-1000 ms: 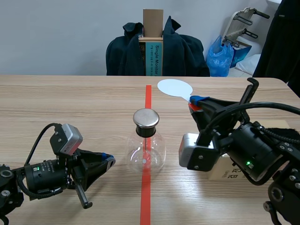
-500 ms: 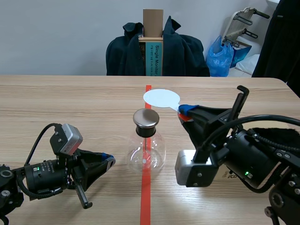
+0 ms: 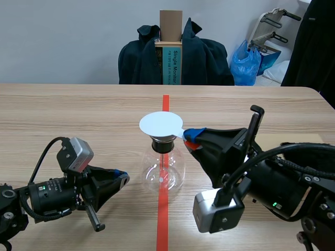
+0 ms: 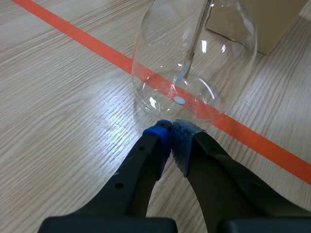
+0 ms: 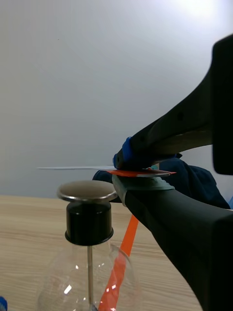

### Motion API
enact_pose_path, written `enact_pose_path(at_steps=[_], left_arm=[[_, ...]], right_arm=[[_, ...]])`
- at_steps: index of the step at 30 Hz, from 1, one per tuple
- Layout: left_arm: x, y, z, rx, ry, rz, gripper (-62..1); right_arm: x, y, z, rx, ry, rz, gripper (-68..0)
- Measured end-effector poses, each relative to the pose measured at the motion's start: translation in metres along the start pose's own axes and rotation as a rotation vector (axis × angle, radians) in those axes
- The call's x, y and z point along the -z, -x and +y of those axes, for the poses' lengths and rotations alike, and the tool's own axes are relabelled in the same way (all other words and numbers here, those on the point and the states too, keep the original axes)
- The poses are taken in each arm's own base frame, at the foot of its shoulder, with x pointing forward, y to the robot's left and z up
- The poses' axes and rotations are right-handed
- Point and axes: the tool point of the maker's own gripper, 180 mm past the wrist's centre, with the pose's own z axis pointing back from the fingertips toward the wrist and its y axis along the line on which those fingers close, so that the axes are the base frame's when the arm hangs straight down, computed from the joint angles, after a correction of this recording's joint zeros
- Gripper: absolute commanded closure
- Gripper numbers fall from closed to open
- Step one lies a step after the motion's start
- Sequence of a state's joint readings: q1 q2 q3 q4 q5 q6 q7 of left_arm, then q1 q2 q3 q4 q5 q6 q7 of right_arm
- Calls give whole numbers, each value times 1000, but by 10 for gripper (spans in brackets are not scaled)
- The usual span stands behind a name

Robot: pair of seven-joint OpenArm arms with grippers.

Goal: Do the electroscope experiment.
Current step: 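Bring the plate to the electroscope and point at the metal foil, then move the plate toward and away from the electroscope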

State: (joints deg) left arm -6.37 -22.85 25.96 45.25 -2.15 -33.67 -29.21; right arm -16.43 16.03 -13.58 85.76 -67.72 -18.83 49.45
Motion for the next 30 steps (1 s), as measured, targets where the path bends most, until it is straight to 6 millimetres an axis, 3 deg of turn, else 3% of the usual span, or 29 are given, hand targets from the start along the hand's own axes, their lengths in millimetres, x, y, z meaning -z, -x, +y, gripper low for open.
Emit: enact_pose_path(at_steps=[15,30], left_arm=[[0,0,0,0,0,0,-19],[0,0,0,0,0,0,-19]], right_arm=[[-2,-2,7,-14,-30,4,-8],[-9,49,5,-22,-21,290,-8]])
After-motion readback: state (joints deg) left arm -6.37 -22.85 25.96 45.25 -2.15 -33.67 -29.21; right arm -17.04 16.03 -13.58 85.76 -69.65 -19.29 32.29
